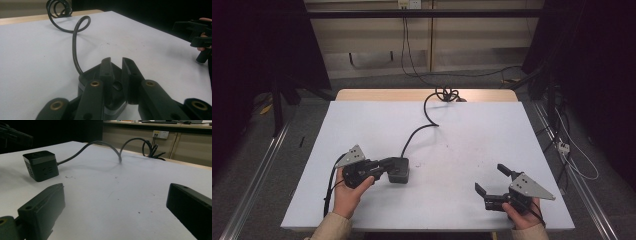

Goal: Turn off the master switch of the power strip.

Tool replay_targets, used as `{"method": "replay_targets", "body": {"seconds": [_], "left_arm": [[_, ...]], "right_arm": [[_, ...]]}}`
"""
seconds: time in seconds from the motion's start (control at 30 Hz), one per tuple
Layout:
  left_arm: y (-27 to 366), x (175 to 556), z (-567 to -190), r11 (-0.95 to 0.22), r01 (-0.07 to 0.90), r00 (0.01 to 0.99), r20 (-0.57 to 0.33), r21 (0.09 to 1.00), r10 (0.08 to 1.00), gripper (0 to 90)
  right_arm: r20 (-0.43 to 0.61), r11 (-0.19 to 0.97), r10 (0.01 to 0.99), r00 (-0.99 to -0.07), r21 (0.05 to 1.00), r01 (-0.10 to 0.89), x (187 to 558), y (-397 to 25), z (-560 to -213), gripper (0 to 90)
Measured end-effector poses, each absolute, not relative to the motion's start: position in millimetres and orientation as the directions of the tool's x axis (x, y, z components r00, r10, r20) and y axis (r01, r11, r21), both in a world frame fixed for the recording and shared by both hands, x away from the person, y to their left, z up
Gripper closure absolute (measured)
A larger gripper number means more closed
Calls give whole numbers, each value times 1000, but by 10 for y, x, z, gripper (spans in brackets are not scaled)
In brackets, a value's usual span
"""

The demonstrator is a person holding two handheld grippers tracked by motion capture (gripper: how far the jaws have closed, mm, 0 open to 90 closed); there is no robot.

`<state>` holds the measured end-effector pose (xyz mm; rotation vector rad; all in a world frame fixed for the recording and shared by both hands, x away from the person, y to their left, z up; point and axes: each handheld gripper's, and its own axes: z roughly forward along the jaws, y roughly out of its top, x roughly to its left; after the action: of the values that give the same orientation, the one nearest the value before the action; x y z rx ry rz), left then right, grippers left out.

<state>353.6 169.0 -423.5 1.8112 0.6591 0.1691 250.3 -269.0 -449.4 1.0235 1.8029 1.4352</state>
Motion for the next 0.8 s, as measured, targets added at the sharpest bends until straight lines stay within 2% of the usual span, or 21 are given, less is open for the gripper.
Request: {"method": "replay_targets", "body": {"seconds": [0.47, 0.8], "left_arm": [[1671, 3535, -4227, -208, 350, 845, -212, 913, 492, 900], [1637, 3529, -4212, -218, 351, 851, -213, 911, 480, 900]], "right_arm": [[5, 112, 858, -513, 974, 196, 2504, -2690, -4494, 15], [4, 113, 858, -513, 974, 196, 2505, -2691, -4493, 15]]}}
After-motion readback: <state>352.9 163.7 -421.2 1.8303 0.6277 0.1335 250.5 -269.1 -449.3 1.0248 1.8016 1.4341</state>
